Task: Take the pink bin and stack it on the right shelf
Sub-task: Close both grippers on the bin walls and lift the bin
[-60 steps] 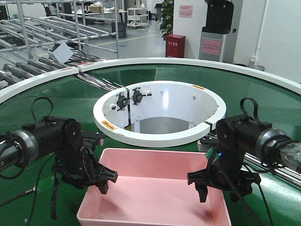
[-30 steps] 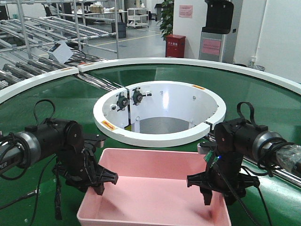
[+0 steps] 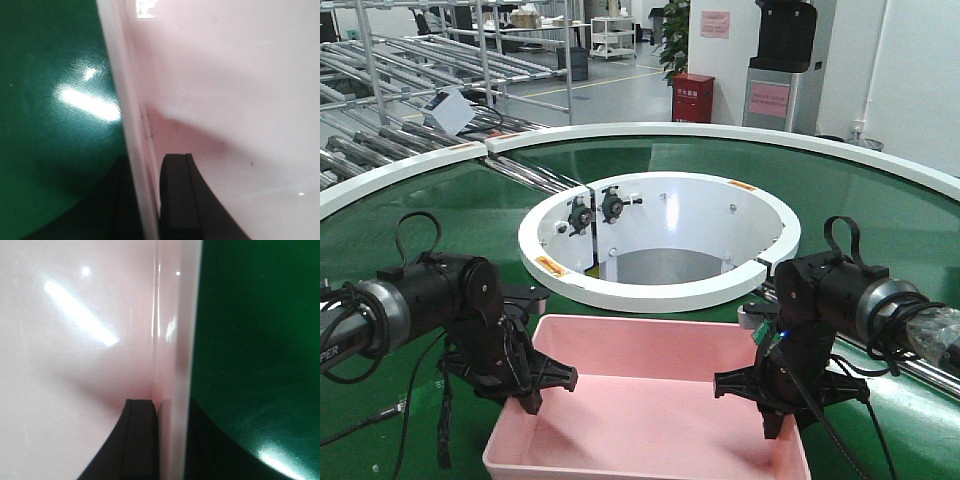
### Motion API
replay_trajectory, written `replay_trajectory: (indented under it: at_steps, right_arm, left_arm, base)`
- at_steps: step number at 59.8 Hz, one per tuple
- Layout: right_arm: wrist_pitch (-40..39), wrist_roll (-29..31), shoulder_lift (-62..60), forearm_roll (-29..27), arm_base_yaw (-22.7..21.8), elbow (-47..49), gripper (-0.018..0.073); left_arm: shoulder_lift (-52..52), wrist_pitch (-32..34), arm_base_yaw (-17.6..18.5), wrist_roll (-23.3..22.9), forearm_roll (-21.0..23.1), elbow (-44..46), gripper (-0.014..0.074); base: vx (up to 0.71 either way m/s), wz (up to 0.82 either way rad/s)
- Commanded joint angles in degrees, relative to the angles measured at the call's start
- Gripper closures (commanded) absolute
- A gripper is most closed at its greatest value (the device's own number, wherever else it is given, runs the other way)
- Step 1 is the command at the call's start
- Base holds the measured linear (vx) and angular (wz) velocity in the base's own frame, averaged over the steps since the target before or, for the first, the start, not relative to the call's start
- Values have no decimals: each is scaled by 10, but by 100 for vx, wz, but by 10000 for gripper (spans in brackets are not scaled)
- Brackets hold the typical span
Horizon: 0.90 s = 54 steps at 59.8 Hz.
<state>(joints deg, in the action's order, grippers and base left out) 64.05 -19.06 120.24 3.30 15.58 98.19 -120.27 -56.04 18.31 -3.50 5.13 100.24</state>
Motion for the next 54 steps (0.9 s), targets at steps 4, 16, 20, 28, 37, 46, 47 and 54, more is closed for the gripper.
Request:
replay_trajectory:
  at_steps: [4, 16, 20, 28, 37, 46, 47, 54]
  right_arm:
    - [0, 2, -35, 22, -3, 17, 446]
    - [-2, -14, -41, 26, -3, 18, 446]
    - [-1, -29, -54, 38, -1, 18, 443]
    - [-1, -31, -90, 42, -1, 18, 443]
    - [14, -30, -130, 43, -1, 18, 443]
    - [15, -24, -190, 62, 16, -15, 443]
    - [14, -24, -197, 68, 22, -21, 443]
    - [-7, -46, -258, 116, 61, -78, 443]
  left_arm:
    - [32, 12, 0, 3, -8, 19, 505]
    - [39, 5, 0, -22, -44, 19, 505]
    - [48, 0, 0, -65, -81, 19, 505]
    - [72, -22, 0, -89, -102, 19, 505]
    - [121, -41, 0, -108, -102, 19, 505]
    - [201, -41, 26, -158, -124, -31, 503]
    - [210, -37, 32, -165, -129, -42, 503]
    - [295, 13, 79, -229, -176, -143, 503]
  base:
    - [0, 0]
    - [0, 0]
    - [0, 0]
    - [0, 0]
    - [0, 0]
    - [0, 0]
    - [0, 0]
    - [0, 0]
